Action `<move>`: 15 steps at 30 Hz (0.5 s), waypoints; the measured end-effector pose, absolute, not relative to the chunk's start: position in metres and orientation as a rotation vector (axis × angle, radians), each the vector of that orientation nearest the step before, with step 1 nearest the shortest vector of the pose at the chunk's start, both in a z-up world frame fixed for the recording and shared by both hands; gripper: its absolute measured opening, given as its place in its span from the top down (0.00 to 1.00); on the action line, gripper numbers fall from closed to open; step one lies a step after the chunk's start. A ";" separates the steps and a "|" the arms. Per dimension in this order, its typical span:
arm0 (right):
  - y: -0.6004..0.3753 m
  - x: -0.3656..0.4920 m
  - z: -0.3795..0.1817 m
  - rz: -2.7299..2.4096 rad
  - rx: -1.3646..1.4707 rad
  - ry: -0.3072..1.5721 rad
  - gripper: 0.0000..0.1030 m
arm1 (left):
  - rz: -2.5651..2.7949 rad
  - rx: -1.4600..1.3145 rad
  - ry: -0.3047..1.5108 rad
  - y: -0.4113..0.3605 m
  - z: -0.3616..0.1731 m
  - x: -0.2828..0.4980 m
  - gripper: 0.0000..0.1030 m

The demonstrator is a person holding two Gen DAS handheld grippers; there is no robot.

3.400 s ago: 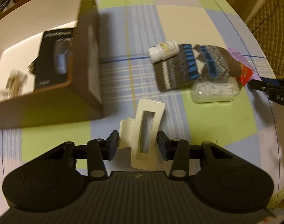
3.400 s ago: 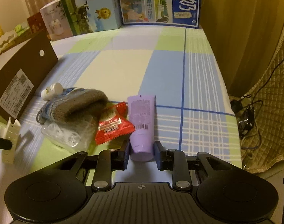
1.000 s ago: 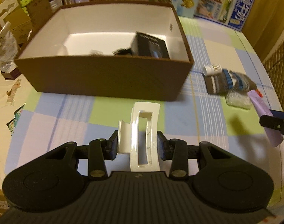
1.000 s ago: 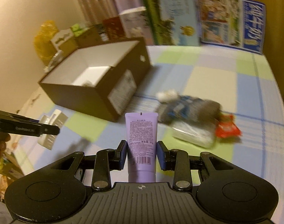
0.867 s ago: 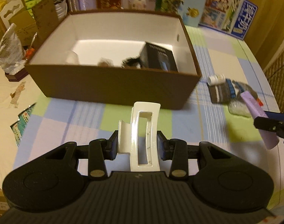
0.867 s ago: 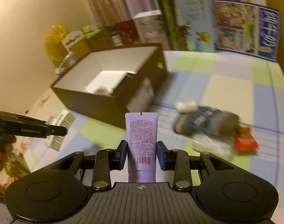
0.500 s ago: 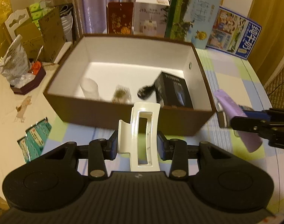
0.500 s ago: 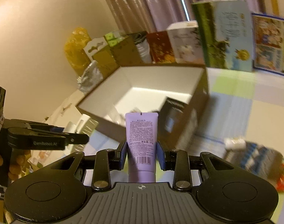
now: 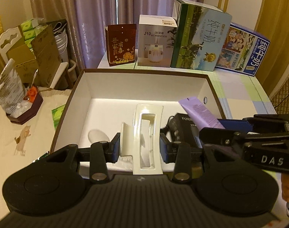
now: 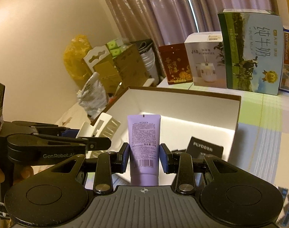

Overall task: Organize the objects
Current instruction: 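Carry the hair clip with the left tool while the right tool carries the tube into the box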

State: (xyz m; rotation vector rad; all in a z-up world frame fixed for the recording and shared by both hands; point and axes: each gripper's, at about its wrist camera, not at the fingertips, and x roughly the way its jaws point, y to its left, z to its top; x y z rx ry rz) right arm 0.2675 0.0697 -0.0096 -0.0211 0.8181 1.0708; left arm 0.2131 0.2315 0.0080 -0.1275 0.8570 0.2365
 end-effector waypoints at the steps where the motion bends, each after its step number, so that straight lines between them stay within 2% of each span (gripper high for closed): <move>1: 0.075 0.271 -0.011 1.064 -0.018 0.824 0.70 | 0.233 -0.127 0.861 0.235 0.007 0.218 0.66; 15: 0.126 0.314 -0.034 0.965 -0.015 0.890 0.70 | 0.212 -0.131 0.931 0.288 -0.022 0.285 0.66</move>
